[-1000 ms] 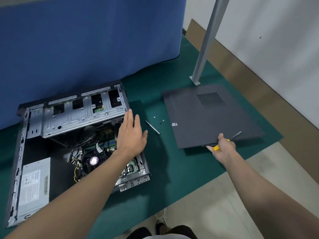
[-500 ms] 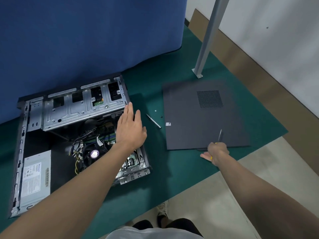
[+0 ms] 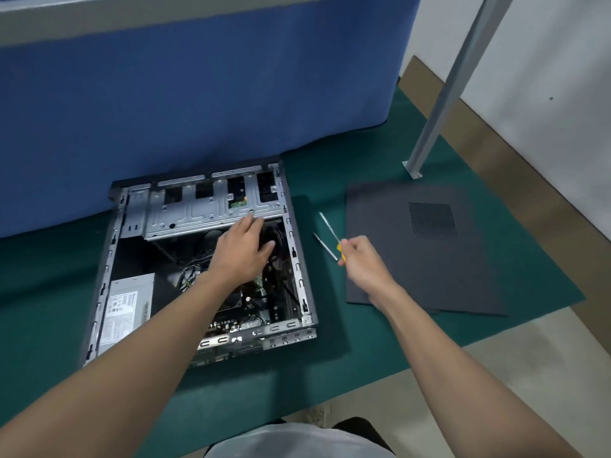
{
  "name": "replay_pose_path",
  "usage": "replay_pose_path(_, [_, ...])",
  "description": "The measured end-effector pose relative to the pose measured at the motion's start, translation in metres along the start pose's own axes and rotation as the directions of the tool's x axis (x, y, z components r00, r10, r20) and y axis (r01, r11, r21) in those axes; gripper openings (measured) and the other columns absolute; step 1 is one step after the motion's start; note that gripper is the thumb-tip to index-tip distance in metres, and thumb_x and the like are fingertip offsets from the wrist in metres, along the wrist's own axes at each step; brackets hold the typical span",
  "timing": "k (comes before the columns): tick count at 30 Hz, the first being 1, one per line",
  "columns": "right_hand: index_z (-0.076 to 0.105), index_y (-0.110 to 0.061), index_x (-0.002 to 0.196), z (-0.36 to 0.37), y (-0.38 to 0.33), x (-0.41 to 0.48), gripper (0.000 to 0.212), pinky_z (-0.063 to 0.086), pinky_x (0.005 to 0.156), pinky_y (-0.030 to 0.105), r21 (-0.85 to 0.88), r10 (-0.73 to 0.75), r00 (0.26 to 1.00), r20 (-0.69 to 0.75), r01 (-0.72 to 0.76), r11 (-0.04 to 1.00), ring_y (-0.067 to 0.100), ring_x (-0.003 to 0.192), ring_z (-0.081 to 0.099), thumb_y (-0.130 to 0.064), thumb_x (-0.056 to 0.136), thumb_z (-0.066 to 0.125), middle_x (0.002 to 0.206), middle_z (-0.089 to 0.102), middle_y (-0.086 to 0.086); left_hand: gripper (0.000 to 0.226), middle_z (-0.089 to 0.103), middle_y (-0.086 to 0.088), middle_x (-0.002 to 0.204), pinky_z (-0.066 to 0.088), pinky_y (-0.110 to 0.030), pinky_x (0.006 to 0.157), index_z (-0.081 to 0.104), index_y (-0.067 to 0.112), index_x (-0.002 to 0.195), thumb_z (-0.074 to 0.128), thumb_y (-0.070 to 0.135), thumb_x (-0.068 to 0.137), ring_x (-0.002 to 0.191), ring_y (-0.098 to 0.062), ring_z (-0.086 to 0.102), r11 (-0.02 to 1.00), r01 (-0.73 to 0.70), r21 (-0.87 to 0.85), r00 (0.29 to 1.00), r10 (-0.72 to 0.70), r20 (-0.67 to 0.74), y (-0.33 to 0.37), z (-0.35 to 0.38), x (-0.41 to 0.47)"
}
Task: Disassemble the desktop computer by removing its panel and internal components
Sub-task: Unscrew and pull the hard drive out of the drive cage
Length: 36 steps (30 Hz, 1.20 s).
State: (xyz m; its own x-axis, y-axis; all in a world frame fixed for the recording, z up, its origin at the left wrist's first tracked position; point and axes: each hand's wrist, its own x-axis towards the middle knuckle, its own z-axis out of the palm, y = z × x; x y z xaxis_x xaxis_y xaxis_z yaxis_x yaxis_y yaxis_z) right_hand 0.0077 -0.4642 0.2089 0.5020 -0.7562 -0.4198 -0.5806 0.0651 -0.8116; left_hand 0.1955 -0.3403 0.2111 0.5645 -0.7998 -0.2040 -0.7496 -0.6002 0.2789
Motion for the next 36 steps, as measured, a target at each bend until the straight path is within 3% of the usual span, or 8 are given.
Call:
replay_pose_path(2, [0.055,-0.018,0.103,0.007,-0.025,0.002,0.018,0.042,0.080,0.032,-0.082,-0.113,0.994,0.014,0.114,0.990,0.017,0.092,0.052,-0.030,0.099,0.043,0.102,0.062,0.000,0.064,0.019,-0.009,0.159,0.018,-0.042,0.118,0.020,0.013,0.153,0.044,0.041,0.100,0.147,-0.025,0.017,0.998,0.042,-0.051,0.999,-0.042,-0.001,-0.018,-0.011,0.002])
replay_pose_path(4, [0.061,-0.020,0.101,0.014,-0.049,0.007,0.012,0.041,0.087,0.029,-0.168,-0.229,0.973,-0.026,0.222,0.960,0.018,0.104,0.052,-0.027,0.096,0.052,0.102,0.064,-0.003,0.063,0.027,-0.010,0.157,0.023,-0.042,0.117,0.023,0.012,0.152,0.046,0.039,0.100,0.144,-0.026,0.023,0.992,0.065,-0.106,0.998,-0.064,0.007,-0.033,-0.019,0.008])
replay_pose_path(8, [0.062,-0.023,0.085,0.023,-0.086,0.022,0.005,0.036,0.076,0.024,-0.210,-0.331,0.930,-0.160,0.296,0.932,0.019,0.098,0.052,-0.024,0.087,0.066,0.087,0.062,-0.008,0.059,0.025,-0.011,0.157,0.023,-0.044,0.117,0.025,0.018,0.152,0.045,0.039,0.100,0.145,-0.028,0.020,0.993,0.042,-0.113,0.999,-0.037,0.040,-0.053,-0.026,0.019])
replay_pose_path(12, [0.066,-0.019,0.085,0.029,-0.112,0.036,0.005,0.049,0.070,0.029,-0.261,-0.377,0.903,-0.207,0.321,0.911,0.014,0.083,0.054,-0.016,0.084,0.070,0.078,0.058,-0.012,0.056,0.010,-0.013,0.160,0.016,-0.046,0.117,0.020,0.032,0.153,0.039,0.044,0.101,0.146,-0.034,0.007,1.000,0.000,0.001,0.995,0.000,0.099,-0.069,-0.029,0.031])
replay_pose_path(15, [0.067,-0.017,0.090,0.034,-0.125,0.048,0.004,0.041,0.073,0.023,-0.400,-0.422,0.893,-0.160,0.332,0.854,0.017,0.086,0.054,-0.015,0.086,0.068,0.085,0.061,-0.004,0.053,0.003,-0.015,0.161,0.013,-0.050,0.118,0.017,0.042,0.151,0.033,0.047,0.101,0.145,-0.040,0.003,0.996,-0.031,0.081,0.992,0.021,0.122,-0.078,-0.030,0.039])
replay_pose_path(19, [0.063,-0.015,0.093,0.041,-0.133,0.057,0.004,0.032,0.070,0.023,-0.552,-0.450,0.892,-0.052,0.350,0.757,0.018,0.084,0.047,-0.017,0.090,0.063,0.088,0.058,0.001,0.045,-0.004,-0.014,0.161,0.005,-0.060,0.115,0.019,0.054,0.145,0.027,0.050,0.101,0.144,-0.044,-0.007,0.998,-0.028,0.050,0.986,0.019,0.164,-0.087,-0.030,0.044])
replay_pose_path(26, [0.059,-0.015,0.094,0.036,-0.143,0.069,0.015,0.046,0.077,0.036,-0.711,-0.465,0.882,0.077,0.375,0.594,0.026,0.086,0.053,-0.030,0.092,0.057,0.090,0.060,0.005,0.042,-0.003,-0.019,0.160,0.003,-0.071,0.108,0.018,0.062,0.141,0.018,0.057,0.099,0.142,-0.049,-0.012,0.999,0.036,0.009,0.980,-0.037,0.195,-0.086,-0.029,0.049])
replay_pose_path(36, [0.051,-0.021,0.084,0.018,-0.149,0.088,0.018,0.050,0.071,0.040,-0.718,-0.485,0.857,0.173,0.447,0.533,0.029,0.082,0.055,-0.037,0.093,0.054,0.082,0.061,0.003,0.043,-0.012,-0.023,0.158,-0.001,-0.072,0.107,0.014,0.063,0.141,0.015,0.059,0.098,0.142,-0.049,-0.017,0.992,0.127,0.001,0.975,-0.125,0.185,-0.048,-0.016,0.060])
